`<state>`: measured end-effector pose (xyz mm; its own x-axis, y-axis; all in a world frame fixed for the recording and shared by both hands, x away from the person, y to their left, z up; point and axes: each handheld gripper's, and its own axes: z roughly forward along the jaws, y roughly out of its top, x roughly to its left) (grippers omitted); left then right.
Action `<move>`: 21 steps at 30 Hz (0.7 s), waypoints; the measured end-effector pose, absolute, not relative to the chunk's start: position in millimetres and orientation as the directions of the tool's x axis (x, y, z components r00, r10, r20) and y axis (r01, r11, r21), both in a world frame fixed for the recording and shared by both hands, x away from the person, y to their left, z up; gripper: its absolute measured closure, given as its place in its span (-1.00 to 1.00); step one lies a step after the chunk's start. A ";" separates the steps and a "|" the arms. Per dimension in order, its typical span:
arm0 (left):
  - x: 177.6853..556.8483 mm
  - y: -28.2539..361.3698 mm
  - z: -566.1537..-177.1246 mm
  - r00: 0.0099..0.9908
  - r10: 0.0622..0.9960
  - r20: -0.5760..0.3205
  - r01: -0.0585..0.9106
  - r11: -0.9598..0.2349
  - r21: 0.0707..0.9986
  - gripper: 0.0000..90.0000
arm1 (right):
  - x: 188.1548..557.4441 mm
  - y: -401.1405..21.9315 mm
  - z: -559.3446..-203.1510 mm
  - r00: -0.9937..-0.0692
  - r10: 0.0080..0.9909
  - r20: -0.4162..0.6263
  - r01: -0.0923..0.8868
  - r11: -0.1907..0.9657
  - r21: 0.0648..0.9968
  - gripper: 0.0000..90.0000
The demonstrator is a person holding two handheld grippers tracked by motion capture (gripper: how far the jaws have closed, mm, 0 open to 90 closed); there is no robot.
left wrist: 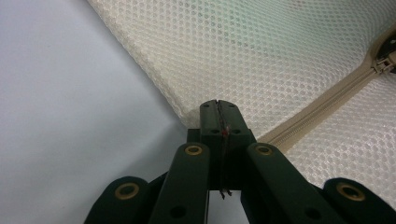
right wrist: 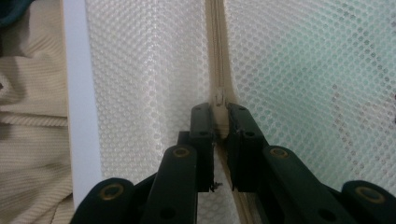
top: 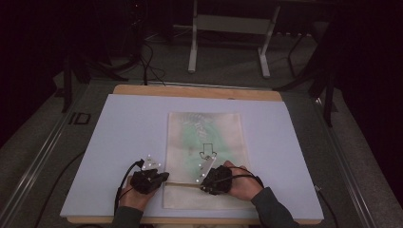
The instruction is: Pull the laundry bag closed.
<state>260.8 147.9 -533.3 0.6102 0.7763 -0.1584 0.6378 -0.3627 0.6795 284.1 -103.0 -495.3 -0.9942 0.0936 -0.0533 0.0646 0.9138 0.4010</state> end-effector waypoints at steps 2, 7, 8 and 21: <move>260.8 147.9 -533.3 0.610 0.776 -0.159 0.638 -0.362 0.680 0.99 | 284.1 -105.5 -495.3 -0.994 0.097 -0.050 0.068 0.912 0.404 0.82; 260.8 147.9 -533.3 0.610 0.776 -0.159 0.638 -0.362 0.680 0.99 | 283.7 -108.4 -496.7 -0.994 0.100 -0.051 0.072 0.915 0.398 0.82; 260.8 148.0 -533.3 0.610 0.776 -0.159 0.638 -0.362 0.680 0.99 | 284.1 -109.1 -496.6 -0.994 0.098 -0.047 0.071 0.913 0.402 0.82; 260.8 147.9 -533.2 0.609 0.777 -0.160 0.639 -0.362 0.679 0.99 | 283.2 -116.0 -494.4 -0.993 0.106 -0.049 0.078 0.913 0.399 0.82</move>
<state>260.8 147.9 -533.2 0.6093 0.7766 -0.1601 0.6392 -0.3615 0.6788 283.2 -116.0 -494.4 -0.9932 0.1059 -0.0487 0.0778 0.9134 0.3995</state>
